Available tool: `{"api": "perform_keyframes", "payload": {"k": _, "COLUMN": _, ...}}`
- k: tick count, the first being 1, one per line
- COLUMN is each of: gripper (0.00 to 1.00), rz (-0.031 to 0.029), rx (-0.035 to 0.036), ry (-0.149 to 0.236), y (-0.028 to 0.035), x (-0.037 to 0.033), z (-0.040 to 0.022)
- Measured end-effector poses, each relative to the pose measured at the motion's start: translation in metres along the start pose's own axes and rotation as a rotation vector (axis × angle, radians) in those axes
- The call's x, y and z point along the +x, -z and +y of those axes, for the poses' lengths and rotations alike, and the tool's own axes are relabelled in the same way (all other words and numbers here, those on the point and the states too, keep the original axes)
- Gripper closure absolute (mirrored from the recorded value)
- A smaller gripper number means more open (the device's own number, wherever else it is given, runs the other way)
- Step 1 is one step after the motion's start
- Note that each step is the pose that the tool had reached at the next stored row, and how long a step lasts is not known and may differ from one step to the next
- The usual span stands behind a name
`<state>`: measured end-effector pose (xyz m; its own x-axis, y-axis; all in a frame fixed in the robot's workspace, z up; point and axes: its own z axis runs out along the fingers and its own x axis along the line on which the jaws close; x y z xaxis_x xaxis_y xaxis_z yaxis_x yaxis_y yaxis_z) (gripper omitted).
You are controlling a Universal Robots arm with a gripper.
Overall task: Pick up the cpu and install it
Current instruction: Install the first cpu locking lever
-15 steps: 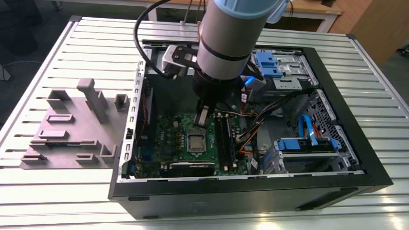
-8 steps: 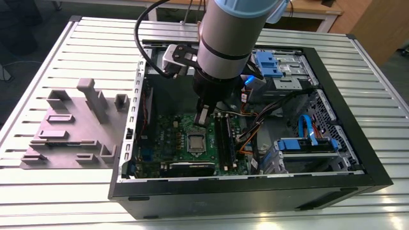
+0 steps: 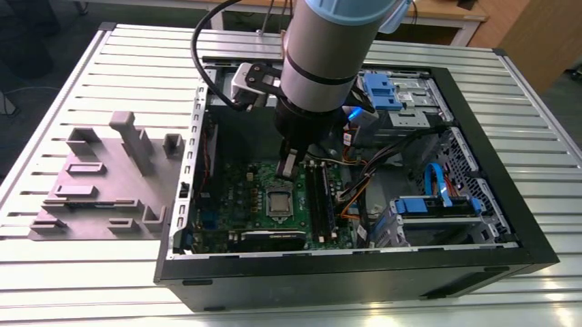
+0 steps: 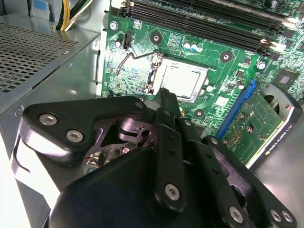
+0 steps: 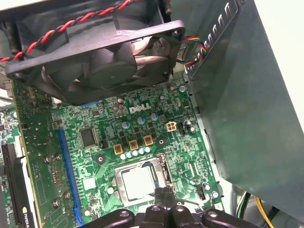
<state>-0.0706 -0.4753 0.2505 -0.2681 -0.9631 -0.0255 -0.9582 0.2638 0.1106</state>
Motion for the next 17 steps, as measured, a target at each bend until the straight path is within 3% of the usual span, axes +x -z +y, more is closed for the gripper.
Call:
{"api": "perform_keyframes", "payload": {"k": 6, "gripper": 0.9, "rz": -0.0001, "rx": 0.0, "ry": 0.0, "y": 0.0001, "x": -0.0002, "z": -0.0006}}
{"api": "perform_keyframes", "payload": {"k": 14, "gripper": 0.9, "rz": -0.001, "rx": -0.0002, "ry": 0.0, "y": 0.0009, "x": -0.0025, "z": -0.0086}}
{"api": "perform_keyframes", "payload": {"k": 17, "gripper": 0.9, "rz": -0.0023, "rx": -0.0007, "ry": 0.0, "y": 0.0042, "x": -0.0027, "z": -0.0083}}
